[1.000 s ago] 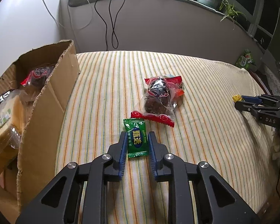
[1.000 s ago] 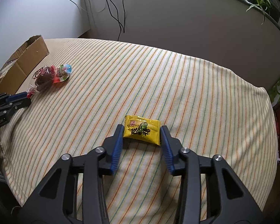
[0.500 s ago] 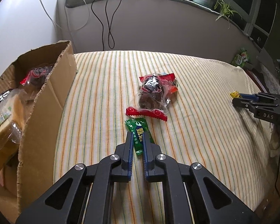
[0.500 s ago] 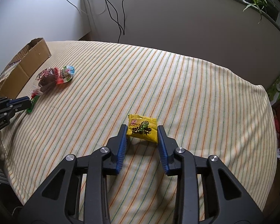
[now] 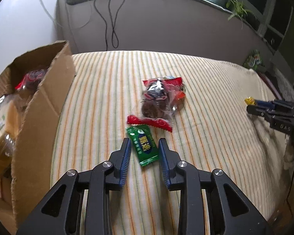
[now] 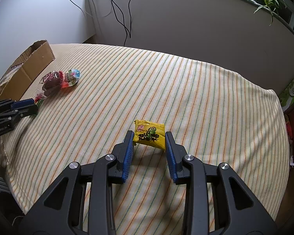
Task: Organize snacks
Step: 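Grasp the green candy with the left tool while the right tool grasps the yellow candy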
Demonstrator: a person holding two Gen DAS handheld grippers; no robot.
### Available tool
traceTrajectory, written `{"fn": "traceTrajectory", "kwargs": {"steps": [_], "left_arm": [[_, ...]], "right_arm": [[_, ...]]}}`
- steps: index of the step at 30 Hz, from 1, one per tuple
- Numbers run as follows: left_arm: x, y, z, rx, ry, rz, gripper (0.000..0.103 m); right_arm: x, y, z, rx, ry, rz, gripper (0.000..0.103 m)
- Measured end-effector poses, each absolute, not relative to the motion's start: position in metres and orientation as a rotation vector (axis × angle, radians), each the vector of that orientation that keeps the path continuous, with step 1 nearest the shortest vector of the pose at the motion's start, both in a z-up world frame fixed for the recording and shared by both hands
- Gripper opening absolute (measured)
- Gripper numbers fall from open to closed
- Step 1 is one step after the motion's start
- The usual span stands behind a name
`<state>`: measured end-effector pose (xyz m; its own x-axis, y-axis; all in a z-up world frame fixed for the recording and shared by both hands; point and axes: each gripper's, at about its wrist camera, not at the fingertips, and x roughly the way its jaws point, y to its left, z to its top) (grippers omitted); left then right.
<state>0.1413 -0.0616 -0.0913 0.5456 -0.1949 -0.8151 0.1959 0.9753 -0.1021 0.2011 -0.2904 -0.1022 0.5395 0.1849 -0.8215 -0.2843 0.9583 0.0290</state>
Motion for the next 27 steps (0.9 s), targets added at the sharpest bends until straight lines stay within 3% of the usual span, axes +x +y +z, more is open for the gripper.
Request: {"fn": "traceTrajectory", "kwargs": {"steps": [2, 7, 27], "left_arm": [[0.142, -0.071, -0.092, 0.059, 0.957, -0.233, 0.021], [0.141, -0.071, -0.091, 0.079, 0.949, -0.241, 0.018], [0.108, -0.037, -0.045, 0.011, 0.828, -0.25, 0.018]], "right_arm": [[0.201, -0.29, -0.102, -0.115, 0.961, 0.278, 0.033], [0.199, -0.291, -0.102, -0.116, 0.955, 0.272, 0.033], [0.181, -0.241, -0.06, -0.152, 0.871, 0.344, 0.033]]}}
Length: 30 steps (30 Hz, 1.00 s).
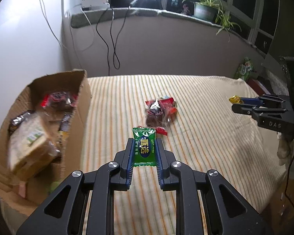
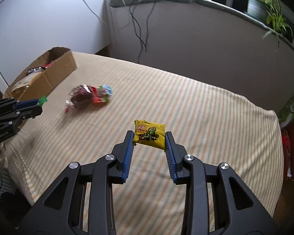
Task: Organize snacks
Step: 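Grasp the green candy with the left tool while the right tool grasps the yellow candy, then carry the green and yellow candies over the cardboard box with both tools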
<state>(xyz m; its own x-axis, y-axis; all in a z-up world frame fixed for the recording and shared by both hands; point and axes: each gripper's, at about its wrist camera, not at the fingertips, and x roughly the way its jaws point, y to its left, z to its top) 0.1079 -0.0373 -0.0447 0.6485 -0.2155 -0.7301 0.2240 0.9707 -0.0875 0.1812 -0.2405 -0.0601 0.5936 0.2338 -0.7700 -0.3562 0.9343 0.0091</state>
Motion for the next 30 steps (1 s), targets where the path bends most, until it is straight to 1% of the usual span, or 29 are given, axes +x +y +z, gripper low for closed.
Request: {"fn": "traceTrajectory", "kwargs": {"steps": [14, 30], "left_arm": [[0.084, 0.008, -0.023, -0.026, 0.762, -0.203, 0.018], [0.071, 0.081, -0.016, -0.09, 0.726, -0.086, 0.018]], "right_arm": [[0.169, -0.165, -0.032, -0.21, 0.816, 0.462, 0.033], [0.171, -0.064, -0.021, -0.251, 0.793, 0.615, 0.033]]}}
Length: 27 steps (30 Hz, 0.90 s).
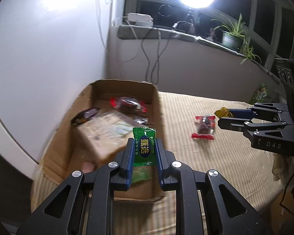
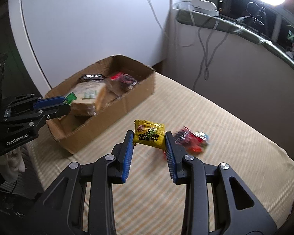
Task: Organize snacks
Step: 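Carry the green and yellow candies over the cardboard box with both tools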
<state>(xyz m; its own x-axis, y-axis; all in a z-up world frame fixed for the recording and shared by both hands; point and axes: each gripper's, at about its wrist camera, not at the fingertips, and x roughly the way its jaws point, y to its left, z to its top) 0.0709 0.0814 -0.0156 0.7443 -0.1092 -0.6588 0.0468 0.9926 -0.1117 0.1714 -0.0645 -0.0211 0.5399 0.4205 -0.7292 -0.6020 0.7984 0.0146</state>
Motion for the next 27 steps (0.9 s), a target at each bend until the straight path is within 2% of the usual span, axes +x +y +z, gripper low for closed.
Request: {"fn": "traceTrajectory", "kwargs": {"steps": [13, 27], "left_arm": [[0.068, 0.139, -0.02, -0.135, 0.724, 0.029, 0.018], [0.071, 0.158, -0.023, -0.147, 0.726, 0.062, 0.018]], "right_arm": [[0.169, 0.005, -0.019, -0.284, 0.791, 0.748, 0.033], [0.163, 0.045, -0.031, -0.309, 0.814, 0.826, 0.033]]}}
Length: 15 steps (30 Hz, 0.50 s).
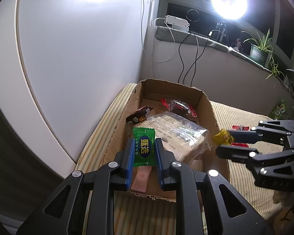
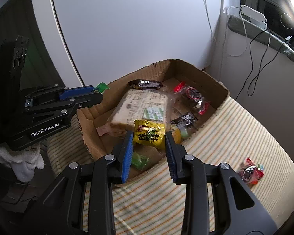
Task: Organize snacks
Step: 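Carry the green and yellow candies over the cardboard box with both tools, then open both tools to drop the green and yellow candies into the box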
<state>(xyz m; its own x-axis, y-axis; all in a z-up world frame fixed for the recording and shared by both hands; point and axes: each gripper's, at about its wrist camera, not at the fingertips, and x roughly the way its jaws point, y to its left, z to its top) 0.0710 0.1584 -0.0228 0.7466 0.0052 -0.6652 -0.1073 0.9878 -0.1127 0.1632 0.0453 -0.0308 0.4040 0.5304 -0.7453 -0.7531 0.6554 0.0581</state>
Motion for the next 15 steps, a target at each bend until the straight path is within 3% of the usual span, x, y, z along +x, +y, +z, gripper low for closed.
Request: {"fn": "traceTrajectory", "kwargs": {"steps": [9, 15], "left_arm": [[0.0763, 0.1613, -0.0244, -0.154, 0.74, 0.064, 0.02], [0.078, 0.1596, -0.0246, -0.152, 0.738, 0.068, 0.021]], "right_arm": [[0.1656, 0.0523, -0.0365, -0.316, 0.827, 0.846, 0.033], [0.1651, 0.0546, -0.0381, -0.325, 0.817, 0.848, 0.049]]}}
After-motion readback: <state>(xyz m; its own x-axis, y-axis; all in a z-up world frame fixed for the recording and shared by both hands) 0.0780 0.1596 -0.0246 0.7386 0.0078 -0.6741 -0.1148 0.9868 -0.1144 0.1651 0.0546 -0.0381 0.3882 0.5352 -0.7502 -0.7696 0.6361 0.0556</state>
